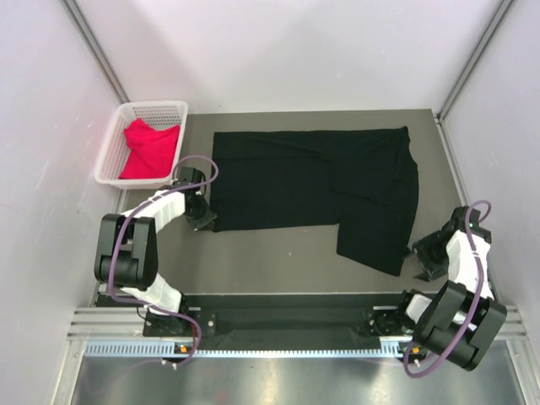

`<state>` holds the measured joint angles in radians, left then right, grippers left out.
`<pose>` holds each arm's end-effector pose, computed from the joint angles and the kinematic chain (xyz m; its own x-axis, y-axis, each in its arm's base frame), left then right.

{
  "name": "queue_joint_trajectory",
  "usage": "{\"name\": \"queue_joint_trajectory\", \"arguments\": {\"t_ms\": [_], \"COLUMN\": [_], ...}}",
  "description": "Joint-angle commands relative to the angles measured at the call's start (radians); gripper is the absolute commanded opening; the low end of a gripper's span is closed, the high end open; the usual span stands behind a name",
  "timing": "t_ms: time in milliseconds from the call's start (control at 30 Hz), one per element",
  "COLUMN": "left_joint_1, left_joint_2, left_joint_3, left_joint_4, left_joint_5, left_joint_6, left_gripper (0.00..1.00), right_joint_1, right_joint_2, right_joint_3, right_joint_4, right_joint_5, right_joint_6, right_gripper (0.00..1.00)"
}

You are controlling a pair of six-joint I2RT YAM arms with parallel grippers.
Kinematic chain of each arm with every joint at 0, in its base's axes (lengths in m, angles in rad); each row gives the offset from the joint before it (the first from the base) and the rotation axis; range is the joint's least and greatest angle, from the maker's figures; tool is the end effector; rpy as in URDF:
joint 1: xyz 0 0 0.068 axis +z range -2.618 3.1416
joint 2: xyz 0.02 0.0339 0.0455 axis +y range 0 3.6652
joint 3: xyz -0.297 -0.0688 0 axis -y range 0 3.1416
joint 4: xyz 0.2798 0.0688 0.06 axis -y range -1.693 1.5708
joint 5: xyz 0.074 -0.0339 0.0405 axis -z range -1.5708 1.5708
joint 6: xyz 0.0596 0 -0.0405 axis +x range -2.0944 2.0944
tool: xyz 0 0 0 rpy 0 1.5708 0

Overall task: Fold and stack the t-shirts
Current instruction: Fold the tshirt

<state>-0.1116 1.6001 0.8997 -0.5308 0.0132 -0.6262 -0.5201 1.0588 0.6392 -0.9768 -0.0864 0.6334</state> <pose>0.3237 -0.0371 0.1499 -0.8271 -0.4970 -0.2626 -0.4554 0.8663 -0.2053 0.1567 -0.0838 0.1819 -0.4035 0.9106 -0.0896 0.8944 0.4131 0.1712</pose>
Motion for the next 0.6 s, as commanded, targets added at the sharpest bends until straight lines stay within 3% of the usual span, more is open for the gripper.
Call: {"name": "queue_joint_trajectory", "arguments": {"t_ms": [0, 100, 400, 567], "left_joint_1": [0.004, 0.004, 0.004, 0.004], "left_joint_2": [-0.032, -0.043, -0.063, -0.075], "left_joint_3": [-0.027, -0.019, -0.019, -0.039], "left_joint_4": [0.011, 0.005, -0.006, -0.006], "left_joint_5": [-0.033, -0.036, -0.032, -0.035], "left_joint_6": [-0.004, -0.003, 0.003, -0.001], "left_gripper": [0.02, 0.0, 0.0, 0.0], "right_joint_1": [-0.011, -0.011, 0.005, 0.087], "right_joint_2": [0.018, 0.041, 0.156, 0.237], "right_joint_3": [-0.029, -0.045, 0.089, 0.16], "right_joint_4": [0.021, 0.062, 0.167, 0.228], "right_joint_5": [-0.019, -0.026, 0.02, 0.019], "right_joint_6": [-0.044, -0.058, -0.204, -0.238], "right_gripper": [0.57, 0.5, 0.5, 0.38]}}
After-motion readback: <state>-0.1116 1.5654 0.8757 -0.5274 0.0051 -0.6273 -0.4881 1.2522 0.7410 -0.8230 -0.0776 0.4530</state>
